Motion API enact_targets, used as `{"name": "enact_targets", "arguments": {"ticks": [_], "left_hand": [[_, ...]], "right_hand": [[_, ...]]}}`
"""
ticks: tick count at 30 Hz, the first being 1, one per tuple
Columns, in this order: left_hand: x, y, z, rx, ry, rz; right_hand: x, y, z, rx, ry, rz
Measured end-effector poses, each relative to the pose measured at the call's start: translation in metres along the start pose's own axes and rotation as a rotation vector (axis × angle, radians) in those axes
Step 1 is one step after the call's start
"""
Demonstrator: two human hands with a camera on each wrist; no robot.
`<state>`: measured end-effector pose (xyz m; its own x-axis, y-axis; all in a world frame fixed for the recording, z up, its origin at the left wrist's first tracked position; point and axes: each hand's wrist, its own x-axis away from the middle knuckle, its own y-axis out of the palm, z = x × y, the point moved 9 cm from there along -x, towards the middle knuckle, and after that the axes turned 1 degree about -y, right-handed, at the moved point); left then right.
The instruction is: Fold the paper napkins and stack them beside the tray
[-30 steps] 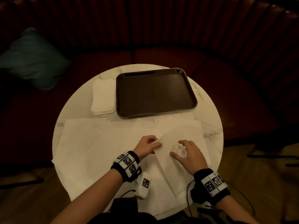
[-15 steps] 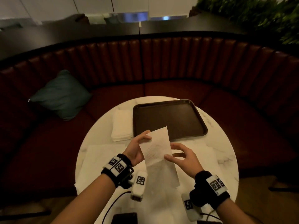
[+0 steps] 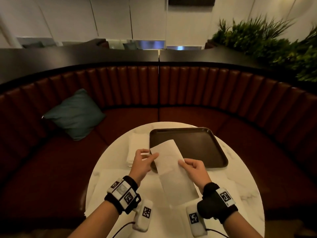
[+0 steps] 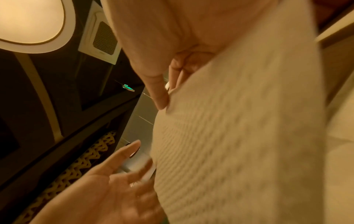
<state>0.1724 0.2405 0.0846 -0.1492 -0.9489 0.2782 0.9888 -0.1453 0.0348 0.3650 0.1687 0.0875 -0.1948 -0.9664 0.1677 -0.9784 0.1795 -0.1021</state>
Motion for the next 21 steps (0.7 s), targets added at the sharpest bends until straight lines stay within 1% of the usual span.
{"name": "enact_targets", "arguments": {"ticks": [1, 3, 4, 6, 8, 9, 11, 14, 16, 18, 21], "left_hand": [[0.000, -0.005, -0.003, -0.063, 0.008, 0.026], [0.000, -0.011, -0.004, -0.187, 0.080, 0.068], [0.000, -0.011, -0.001, -0.228, 0.131, 0.066], [-0.002, -0.003, 0.000, -0.249, 0.189, 0.002], [-0.007, 0.005, -0.002, -0.145, 0.162, -0.100], [-0.011, 0.008, -0.004, -0.068, 0.122, -0.151], [-0.023, 0.007, -0.009, 0.057, 0.039, -0.198], [-0.059, -0.013, -0.023, 0.094, -0.046, -0.134], [-0.085, -0.032, -0.031, 0.083, -0.090, -0.079], [-0.110, -0.049, -0.035, 0.045, -0.111, -0.061], [-0.144, -0.068, -0.033, -0.005, -0.122, -0.063]], "right_hand": [[-0.004, 0.003, -0.003, 0.013, -0.009, 0.016], [-0.014, 0.008, -0.011, 0.099, -0.049, 0.067], [-0.021, 0.012, -0.015, 0.157, -0.070, 0.095], [-0.034, 0.024, -0.022, 0.257, -0.101, 0.133], [-0.049, 0.043, -0.023, 0.335, -0.124, 0.116], [-0.057, 0.054, -0.023, 0.385, -0.138, 0.093], [-0.073, 0.078, -0.019, 0.492, -0.169, 0.039], [-0.097, 0.114, -0.014, 0.631, -0.202, -0.076], [-0.111, 0.129, -0.012, 0.614, -0.204, -0.132], [-0.130, 0.131, -0.010, 0.507, -0.176, -0.112], [-0.164, 0.120, -0.006, 0.440, -0.152, 0.006]]}}
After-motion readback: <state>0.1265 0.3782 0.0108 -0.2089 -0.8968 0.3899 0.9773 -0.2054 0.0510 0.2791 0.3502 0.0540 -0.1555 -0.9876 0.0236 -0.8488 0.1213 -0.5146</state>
